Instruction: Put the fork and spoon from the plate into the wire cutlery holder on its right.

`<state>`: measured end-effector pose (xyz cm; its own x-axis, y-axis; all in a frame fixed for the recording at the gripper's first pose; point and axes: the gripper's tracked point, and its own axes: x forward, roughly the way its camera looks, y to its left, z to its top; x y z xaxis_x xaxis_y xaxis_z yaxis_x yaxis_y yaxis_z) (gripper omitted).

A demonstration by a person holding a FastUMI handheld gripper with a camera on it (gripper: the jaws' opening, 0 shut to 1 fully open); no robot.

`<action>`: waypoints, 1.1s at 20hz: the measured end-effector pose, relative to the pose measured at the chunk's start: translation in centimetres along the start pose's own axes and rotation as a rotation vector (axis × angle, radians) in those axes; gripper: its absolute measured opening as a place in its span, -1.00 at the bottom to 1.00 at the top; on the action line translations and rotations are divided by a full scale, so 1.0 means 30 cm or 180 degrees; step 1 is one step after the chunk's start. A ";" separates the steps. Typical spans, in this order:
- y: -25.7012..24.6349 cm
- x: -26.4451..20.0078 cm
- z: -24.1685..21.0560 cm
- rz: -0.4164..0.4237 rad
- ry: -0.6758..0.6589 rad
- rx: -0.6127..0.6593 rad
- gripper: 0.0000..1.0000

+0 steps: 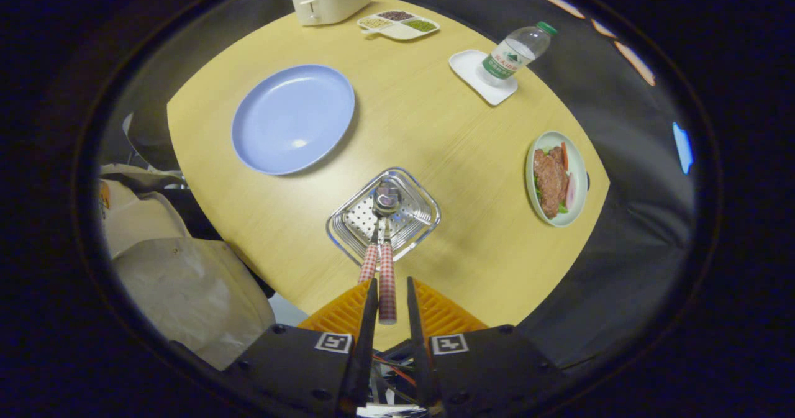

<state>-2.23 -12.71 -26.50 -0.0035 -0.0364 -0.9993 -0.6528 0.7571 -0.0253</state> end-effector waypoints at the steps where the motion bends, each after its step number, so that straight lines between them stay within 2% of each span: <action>1: -0.011 -0.006 0.011 -0.0020 -0.0052 0.0030 -0.30; 4: -0.025 -0.027 0.036 -0.0022 -0.0279 0.0250 1.00; 9: -0.042 -0.119 0.101 -0.0132 -0.0899 0.0702 0.98; 12: -0.007 -0.194 0.146 -0.0115 -0.1461 0.1085 0.99; 22: 0.005 -0.491 0.215 -0.0333 -0.3407 0.2283 0.97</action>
<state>2.62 -7.85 -11.96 0.8451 0.1686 -0.5073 -0.0619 0.9735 0.2203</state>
